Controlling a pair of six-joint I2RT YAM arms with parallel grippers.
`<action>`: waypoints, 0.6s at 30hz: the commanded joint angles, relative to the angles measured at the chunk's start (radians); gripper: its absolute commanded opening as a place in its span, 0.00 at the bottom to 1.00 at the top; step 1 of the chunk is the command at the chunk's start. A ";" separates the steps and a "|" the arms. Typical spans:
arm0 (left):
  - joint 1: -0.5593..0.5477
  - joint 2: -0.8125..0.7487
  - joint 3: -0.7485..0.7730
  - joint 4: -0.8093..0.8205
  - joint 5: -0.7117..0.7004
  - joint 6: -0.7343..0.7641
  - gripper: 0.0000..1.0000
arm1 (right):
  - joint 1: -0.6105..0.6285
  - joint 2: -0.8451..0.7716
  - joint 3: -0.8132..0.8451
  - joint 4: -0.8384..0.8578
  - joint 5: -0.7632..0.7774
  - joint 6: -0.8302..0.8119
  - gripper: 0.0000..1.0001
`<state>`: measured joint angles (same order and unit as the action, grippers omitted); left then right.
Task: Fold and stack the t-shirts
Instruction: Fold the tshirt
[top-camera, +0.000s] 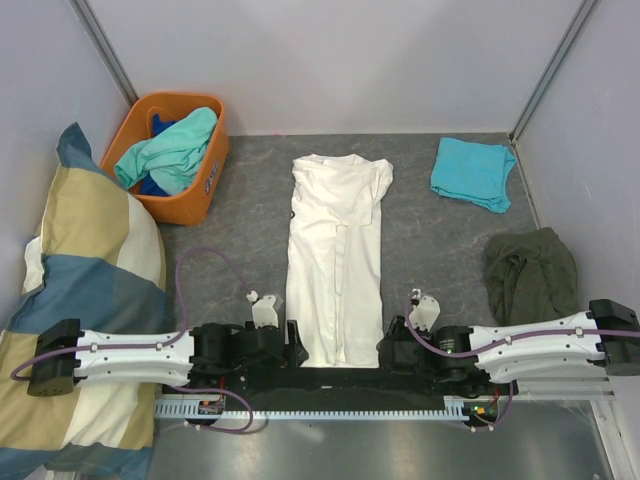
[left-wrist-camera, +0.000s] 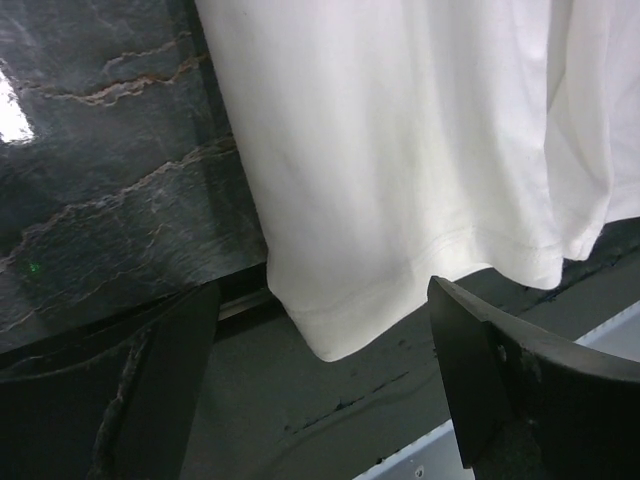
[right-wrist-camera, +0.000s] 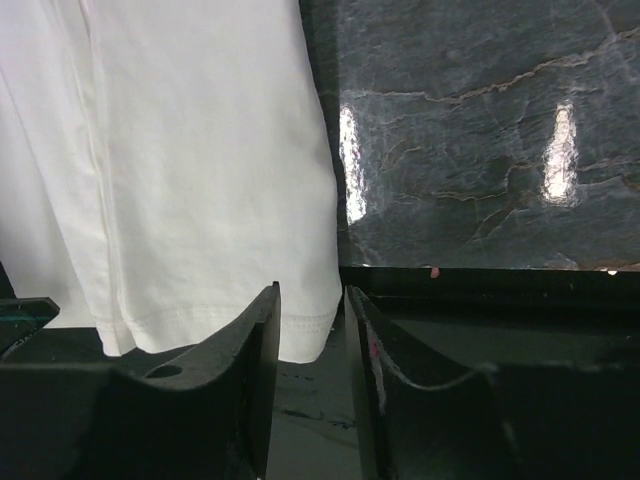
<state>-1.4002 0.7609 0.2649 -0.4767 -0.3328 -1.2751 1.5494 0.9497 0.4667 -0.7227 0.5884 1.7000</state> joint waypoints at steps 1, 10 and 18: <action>-0.026 0.011 0.008 -0.106 0.040 -0.118 0.90 | 0.009 0.009 0.006 -0.014 0.042 0.016 0.37; -0.026 0.038 0.028 -0.091 0.025 -0.098 0.85 | 0.008 0.035 -0.042 0.058 -0.009 0.007 0.39; -0.031 0.071 0.030 -0.050 0.021 -0.083 0.86 | 0.012 0.050 -0.103 0.166 -0.053 -0.002 0.42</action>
<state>-1.4078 0.8196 0.2893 -0.4980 -0.3614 -1.3163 1.5494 0.9958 0.3904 -0.6334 0.5552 1.7012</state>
